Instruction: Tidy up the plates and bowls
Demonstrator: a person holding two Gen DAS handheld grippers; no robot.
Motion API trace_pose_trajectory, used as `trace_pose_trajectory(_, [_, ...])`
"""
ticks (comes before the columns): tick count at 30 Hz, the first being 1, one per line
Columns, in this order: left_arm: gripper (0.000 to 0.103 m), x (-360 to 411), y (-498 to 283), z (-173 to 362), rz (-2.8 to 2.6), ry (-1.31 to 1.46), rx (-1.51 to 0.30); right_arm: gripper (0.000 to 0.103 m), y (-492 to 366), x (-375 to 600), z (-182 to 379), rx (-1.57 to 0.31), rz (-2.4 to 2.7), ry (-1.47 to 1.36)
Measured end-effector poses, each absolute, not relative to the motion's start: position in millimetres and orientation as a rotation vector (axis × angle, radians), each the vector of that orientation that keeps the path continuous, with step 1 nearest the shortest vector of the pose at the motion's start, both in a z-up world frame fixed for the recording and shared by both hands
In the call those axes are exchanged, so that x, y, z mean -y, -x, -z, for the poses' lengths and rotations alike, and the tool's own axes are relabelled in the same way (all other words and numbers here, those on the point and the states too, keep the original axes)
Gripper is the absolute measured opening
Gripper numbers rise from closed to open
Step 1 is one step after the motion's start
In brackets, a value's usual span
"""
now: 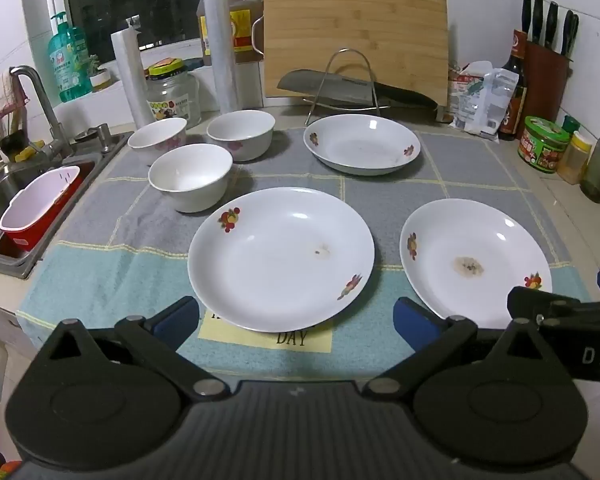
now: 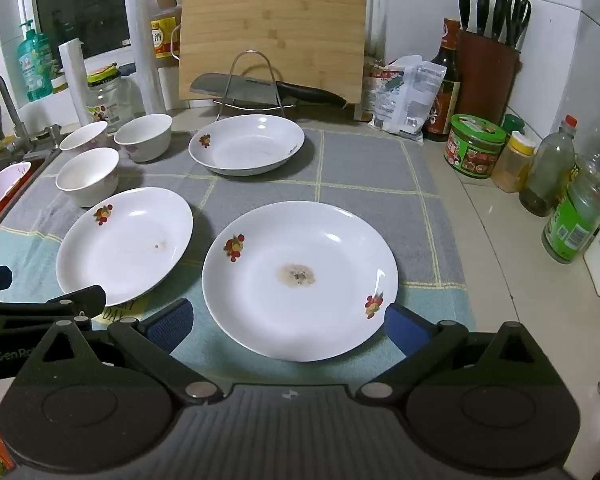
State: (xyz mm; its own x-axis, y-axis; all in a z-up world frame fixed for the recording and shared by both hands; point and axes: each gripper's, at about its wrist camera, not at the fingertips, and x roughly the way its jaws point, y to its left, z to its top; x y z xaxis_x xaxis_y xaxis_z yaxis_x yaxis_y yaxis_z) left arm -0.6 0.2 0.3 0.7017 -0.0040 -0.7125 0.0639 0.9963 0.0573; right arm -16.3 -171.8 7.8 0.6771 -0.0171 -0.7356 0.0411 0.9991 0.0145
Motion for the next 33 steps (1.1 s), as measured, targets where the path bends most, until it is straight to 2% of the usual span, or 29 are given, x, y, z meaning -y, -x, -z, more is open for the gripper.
trace_pose_trajectory(33, [0.102,-0.7,1.4,-7.2,0.038,-0.087,-0.786,0.103,16.8,172.8,-12.7,-0.817,0.033,-0.036])
